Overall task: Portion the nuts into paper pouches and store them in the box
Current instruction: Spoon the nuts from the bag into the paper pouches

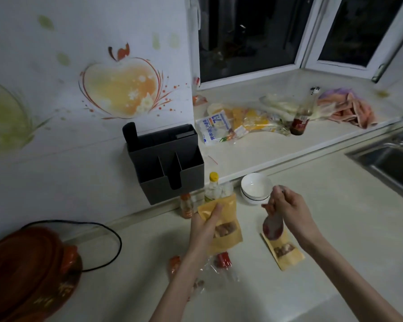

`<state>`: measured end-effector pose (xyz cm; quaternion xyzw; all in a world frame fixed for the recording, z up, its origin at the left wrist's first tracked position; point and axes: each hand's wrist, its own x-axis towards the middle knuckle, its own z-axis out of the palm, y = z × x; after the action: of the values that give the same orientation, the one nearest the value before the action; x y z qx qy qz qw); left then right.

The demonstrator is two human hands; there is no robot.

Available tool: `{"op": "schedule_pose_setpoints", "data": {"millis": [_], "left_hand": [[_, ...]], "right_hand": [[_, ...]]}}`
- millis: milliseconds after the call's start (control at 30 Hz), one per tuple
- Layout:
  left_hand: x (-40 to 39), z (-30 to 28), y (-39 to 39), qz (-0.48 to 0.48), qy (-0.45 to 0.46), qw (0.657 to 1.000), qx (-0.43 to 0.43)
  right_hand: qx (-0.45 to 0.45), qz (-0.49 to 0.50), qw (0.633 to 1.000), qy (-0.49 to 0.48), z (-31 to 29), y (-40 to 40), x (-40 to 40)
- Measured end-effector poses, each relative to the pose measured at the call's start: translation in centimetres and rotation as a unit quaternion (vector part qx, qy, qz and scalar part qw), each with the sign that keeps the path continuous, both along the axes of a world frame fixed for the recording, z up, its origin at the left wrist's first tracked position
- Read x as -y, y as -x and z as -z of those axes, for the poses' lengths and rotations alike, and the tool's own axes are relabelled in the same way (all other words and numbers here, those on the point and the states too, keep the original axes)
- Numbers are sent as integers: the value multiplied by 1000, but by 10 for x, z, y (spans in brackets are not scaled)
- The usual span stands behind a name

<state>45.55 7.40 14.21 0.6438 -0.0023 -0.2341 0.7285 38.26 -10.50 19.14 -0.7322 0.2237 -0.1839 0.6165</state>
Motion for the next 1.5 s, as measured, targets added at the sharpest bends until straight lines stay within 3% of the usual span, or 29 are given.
{"op": "schedule_pose_setpoints", "data": {"millis": [100,233,367,500,633,767,1000,1133,1500], "left_hand": [[3,4,4,25,-2,1000,-1],[7,8,11,24,-44,999,20],[13,14,12,-4,-64,998,-6],[19,14,10,2,-45,999,-13],[33,9,7,-16,-5,1000,3],[53,5,4,-55,-54,996,42],[81,-27,3,-87,-158,958,222],[97,-41,7,-110,-129,953,252],[116,-45,14,-122,-163,939,278]], "right_hand": [[-60,1,998,8,17,3,-3],[-169,-85,980,54,38,4,-9],[-203,-152,965,63,49,3,-11],[-165,-141,975,38,44,-2,3],[-108,-48,993,17,31,-10,29],[-66,-17,998,-1,22,-13,50],[6,-47,997,57,8,-10,61],[35,16,999,15,-6,-16,80],[44,-5,999,-2,-6,-16,93]]}}
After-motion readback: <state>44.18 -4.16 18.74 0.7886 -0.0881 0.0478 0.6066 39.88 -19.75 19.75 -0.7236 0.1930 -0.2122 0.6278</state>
